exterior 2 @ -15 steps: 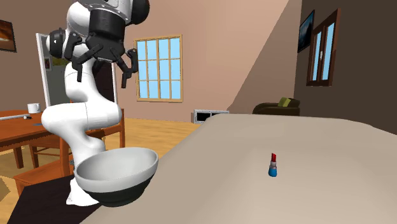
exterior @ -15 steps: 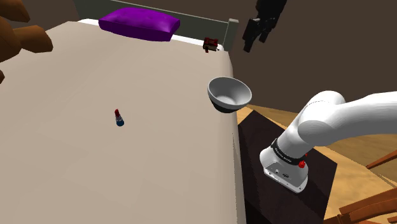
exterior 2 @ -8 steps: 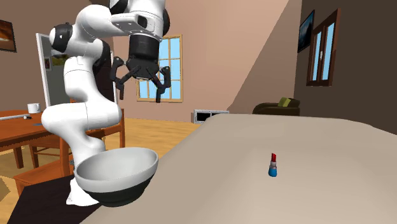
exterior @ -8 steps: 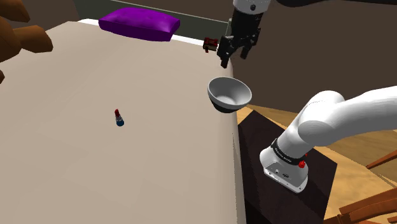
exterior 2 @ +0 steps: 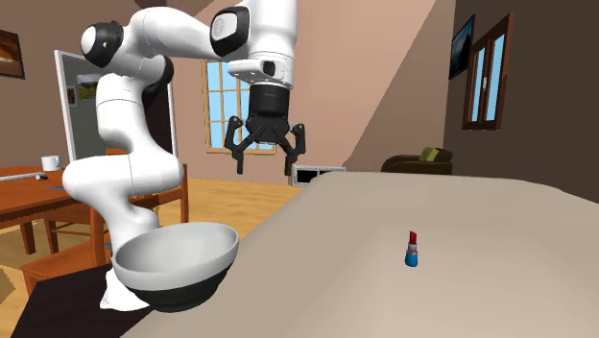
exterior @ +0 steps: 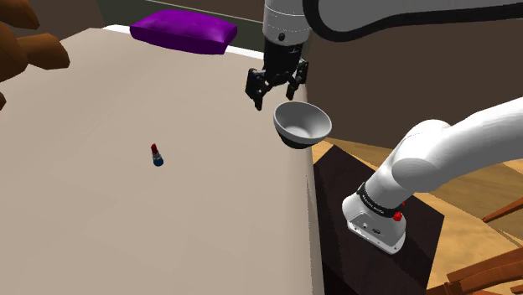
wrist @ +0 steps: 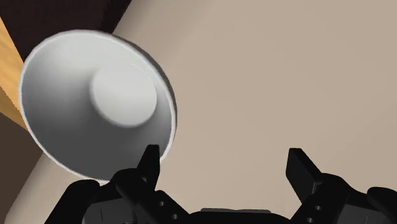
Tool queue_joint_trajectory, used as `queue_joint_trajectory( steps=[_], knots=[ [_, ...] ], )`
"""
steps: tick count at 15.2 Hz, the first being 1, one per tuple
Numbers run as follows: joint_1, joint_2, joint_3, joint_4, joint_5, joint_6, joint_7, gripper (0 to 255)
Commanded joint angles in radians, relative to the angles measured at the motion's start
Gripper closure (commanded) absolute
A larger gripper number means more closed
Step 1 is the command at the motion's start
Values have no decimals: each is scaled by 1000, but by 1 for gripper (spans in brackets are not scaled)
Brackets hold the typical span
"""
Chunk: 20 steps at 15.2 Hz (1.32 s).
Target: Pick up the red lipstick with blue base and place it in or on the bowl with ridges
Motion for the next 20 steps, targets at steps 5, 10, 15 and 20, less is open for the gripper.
queue_joint_trajectory(
  steps=[5,10,15,20],
  knots=[
    [-38,202,136,107,-16,96,223,0],
    [-62,415,241,230,-108,160,437,0],
    [-23,664,288,393,-269,184,667,0],
    [91,904,254,602,-415,164,849,0]
  ],
)
